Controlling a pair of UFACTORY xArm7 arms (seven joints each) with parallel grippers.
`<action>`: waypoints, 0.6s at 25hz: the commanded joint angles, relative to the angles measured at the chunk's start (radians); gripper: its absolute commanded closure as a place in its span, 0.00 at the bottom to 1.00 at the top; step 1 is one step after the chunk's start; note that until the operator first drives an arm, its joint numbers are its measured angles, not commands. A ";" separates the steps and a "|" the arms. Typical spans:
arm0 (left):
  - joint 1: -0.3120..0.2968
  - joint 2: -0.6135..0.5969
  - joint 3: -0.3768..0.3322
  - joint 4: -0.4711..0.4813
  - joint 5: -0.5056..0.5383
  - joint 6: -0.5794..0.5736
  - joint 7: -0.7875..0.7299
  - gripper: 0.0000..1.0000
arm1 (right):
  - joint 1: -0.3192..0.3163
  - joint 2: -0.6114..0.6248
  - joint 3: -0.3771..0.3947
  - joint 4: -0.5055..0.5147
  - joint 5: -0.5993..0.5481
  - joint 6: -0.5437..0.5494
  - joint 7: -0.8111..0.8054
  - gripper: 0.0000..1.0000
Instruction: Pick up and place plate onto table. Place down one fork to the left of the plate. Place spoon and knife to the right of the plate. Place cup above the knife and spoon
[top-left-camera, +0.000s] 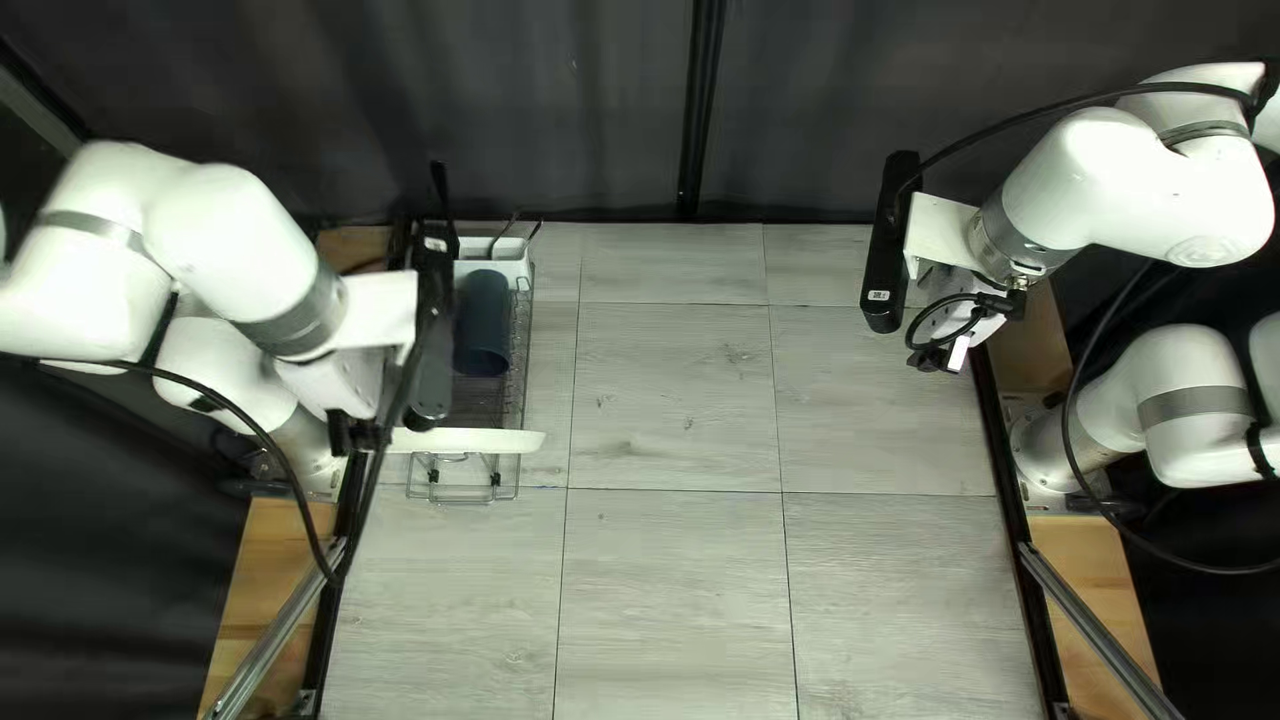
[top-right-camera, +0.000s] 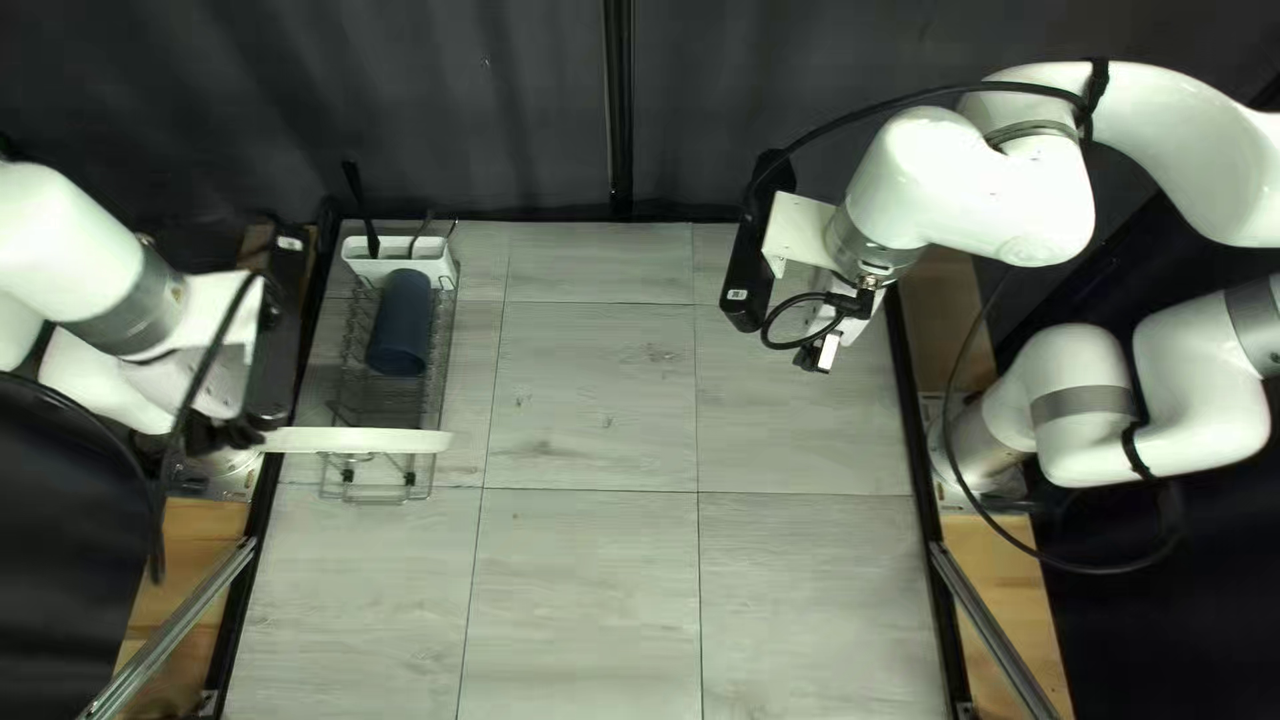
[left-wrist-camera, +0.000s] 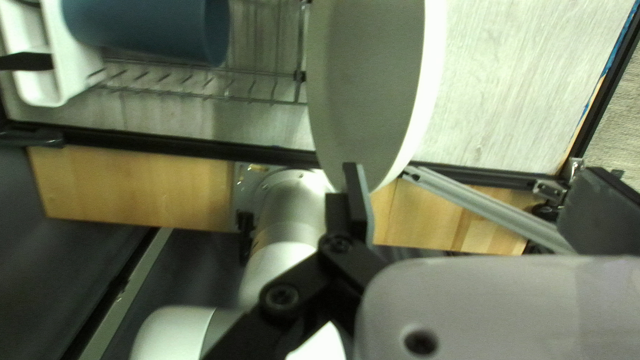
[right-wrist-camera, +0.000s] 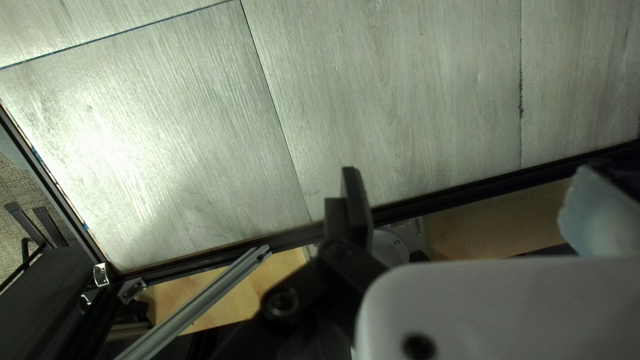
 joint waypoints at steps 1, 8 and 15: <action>-0.016 0.037 -0.013 -0.057 -0.044 -0.076 0.008 0.00 | 0.000 0.000 0.000 0.000 0.000 0.000 0.000 0.00; -0.022 0.052 0.009 -0.145 -0.076 -0.176 0.055 1.00 | 0.000 0.000 0.000 0.000 0.000 0.000 0.000 0.00; -0.022 0.063 0.021 -0.137 -0.076 -0.187 0.078 1.00 | 0.000 0.000 0.000 0.000 0.000 0.000 0.000 0.00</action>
